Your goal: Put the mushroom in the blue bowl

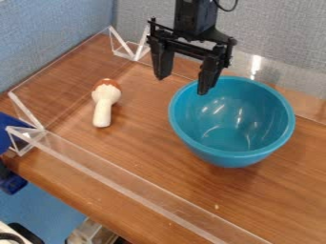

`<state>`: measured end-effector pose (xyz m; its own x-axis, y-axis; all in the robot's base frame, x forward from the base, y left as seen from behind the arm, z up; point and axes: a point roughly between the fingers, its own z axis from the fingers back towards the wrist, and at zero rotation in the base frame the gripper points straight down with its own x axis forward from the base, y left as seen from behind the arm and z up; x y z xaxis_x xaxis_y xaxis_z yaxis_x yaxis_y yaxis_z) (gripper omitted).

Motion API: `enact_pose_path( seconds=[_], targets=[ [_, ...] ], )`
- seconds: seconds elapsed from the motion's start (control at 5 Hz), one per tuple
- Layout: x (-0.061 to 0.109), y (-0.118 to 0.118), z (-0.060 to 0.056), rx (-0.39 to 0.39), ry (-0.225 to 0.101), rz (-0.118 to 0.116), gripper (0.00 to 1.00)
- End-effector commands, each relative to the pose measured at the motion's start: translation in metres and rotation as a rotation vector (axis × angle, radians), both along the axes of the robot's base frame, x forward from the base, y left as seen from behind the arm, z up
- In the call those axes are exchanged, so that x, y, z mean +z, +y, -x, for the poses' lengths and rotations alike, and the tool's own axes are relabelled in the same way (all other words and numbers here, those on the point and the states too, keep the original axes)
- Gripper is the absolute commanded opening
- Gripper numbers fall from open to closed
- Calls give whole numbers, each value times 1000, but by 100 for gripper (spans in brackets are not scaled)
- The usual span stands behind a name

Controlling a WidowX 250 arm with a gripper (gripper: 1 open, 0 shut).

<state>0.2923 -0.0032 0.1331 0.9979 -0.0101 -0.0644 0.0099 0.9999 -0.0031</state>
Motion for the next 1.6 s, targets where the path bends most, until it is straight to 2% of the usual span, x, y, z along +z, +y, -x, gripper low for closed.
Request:
enact_pose_path(
  seconds=[0.0,0.2,0.6,0.8,1.0,1.4],
  targets=[
    [-7,2,1,11,14,4,100],
    [-12,16,6,57,18,17,100],
    [-11,85,26,191,-23,15,100],
    [-21,111,30,241,-31,7,100],
    [-33,126,28,262,-26,-10,100],
    [-60,130,22,272,8,-27,100]
  ],
)
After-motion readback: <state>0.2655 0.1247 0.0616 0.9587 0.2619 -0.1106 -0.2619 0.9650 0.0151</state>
